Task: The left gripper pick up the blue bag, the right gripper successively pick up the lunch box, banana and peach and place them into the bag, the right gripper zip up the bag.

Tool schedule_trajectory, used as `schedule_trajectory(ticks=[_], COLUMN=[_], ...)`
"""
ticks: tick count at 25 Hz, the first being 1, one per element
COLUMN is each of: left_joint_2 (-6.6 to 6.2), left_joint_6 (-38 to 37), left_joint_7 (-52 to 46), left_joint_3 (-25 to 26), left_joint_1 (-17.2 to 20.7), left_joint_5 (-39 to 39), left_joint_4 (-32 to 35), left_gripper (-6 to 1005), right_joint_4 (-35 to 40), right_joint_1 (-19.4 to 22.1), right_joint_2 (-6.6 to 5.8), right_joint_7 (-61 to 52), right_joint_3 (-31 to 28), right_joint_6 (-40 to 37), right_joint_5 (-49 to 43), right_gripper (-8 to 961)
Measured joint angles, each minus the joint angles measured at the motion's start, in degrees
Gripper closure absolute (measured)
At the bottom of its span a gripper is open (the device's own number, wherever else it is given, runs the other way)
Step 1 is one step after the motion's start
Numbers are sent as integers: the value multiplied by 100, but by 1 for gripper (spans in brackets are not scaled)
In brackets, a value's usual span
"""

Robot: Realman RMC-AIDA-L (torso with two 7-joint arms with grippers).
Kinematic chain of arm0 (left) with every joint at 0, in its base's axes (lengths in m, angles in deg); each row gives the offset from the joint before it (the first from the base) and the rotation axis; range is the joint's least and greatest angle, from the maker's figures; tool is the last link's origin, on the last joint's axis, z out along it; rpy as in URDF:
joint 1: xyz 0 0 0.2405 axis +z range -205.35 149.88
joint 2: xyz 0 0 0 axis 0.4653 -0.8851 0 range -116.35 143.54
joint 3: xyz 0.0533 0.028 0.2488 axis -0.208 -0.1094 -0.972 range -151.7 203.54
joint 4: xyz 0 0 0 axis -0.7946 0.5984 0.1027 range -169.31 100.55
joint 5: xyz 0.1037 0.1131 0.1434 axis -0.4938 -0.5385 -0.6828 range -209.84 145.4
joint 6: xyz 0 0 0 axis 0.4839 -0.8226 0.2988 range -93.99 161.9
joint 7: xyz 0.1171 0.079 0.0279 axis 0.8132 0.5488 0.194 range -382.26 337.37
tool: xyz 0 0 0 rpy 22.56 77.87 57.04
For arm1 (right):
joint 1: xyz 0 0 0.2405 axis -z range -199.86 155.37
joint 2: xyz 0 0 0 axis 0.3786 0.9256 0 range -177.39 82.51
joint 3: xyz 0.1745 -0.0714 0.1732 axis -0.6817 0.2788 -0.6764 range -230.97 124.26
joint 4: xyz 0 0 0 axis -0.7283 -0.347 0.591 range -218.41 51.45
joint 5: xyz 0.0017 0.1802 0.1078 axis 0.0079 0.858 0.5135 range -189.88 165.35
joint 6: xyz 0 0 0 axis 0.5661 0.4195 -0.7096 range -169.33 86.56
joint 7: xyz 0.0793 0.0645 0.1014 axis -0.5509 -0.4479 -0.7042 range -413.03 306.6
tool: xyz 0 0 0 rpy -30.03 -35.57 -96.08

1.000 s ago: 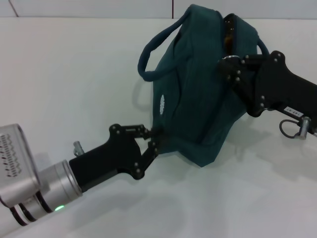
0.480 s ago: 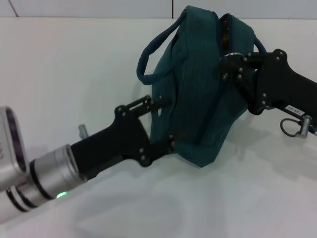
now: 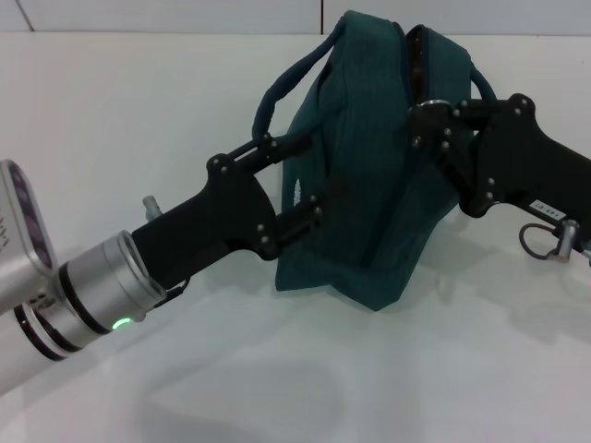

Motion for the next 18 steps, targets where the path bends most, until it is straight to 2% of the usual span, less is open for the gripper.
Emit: schedule_trajectory(ticks=[18], left_joint_2=[0], left_joint_6=[-68], left_joint_7=[-194], left_joint_3=[-119], left_joint_1=[-102], left_joint_5=[-55], left_joint_4=[16], left_gripper=[415], right_joint_4=[-71], right_joint_1=[9], right_joint_2=[0], right_joint_7=[29], right_joint_3=[64], right_joint_6=[-36], right_joint_5=[153], right_gripper=[938])
